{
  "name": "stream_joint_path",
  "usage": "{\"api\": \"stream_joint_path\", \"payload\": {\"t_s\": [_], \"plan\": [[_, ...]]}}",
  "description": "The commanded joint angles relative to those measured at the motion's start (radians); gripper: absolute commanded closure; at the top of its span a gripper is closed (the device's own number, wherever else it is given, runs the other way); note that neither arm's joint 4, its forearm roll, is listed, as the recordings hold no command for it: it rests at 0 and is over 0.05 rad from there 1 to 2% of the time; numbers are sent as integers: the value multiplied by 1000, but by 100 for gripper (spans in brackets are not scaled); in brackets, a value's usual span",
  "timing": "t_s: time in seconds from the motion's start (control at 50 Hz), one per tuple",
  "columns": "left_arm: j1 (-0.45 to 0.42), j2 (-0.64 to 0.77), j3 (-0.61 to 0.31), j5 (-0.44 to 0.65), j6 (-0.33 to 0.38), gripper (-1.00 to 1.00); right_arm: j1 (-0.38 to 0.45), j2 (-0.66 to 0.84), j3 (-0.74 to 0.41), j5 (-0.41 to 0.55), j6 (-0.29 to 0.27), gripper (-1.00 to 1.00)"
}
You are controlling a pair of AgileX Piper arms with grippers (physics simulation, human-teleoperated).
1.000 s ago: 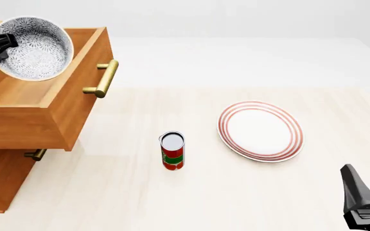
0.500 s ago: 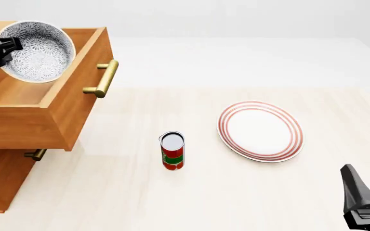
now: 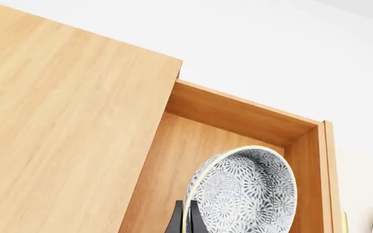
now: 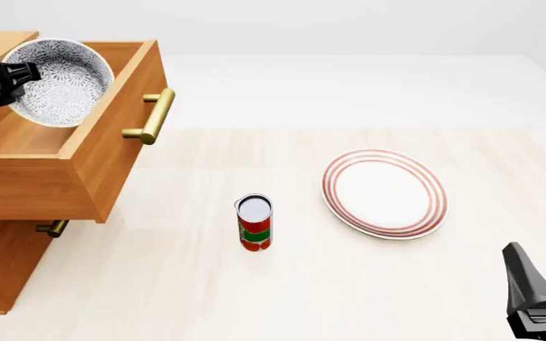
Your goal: Put the bowl in the top drawer of the cabinet.
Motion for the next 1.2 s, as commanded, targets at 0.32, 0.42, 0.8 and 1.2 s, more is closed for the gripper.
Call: {"api": "stream_joint_path", "payload": {"t_s": [0.32,0.42,0.8,1.2], "plan": [[4,19,20,-26,10,100,0,0,0,0,0,-100],[-9,-2,26,-47,58,-100,0,0,0,0,0,-100],[-72,-93,-41,56,35,-100,0,0,0,0,0,-100],[-138,-226,-141,175,17,-100,0,0,0,0,0,-100]]}}
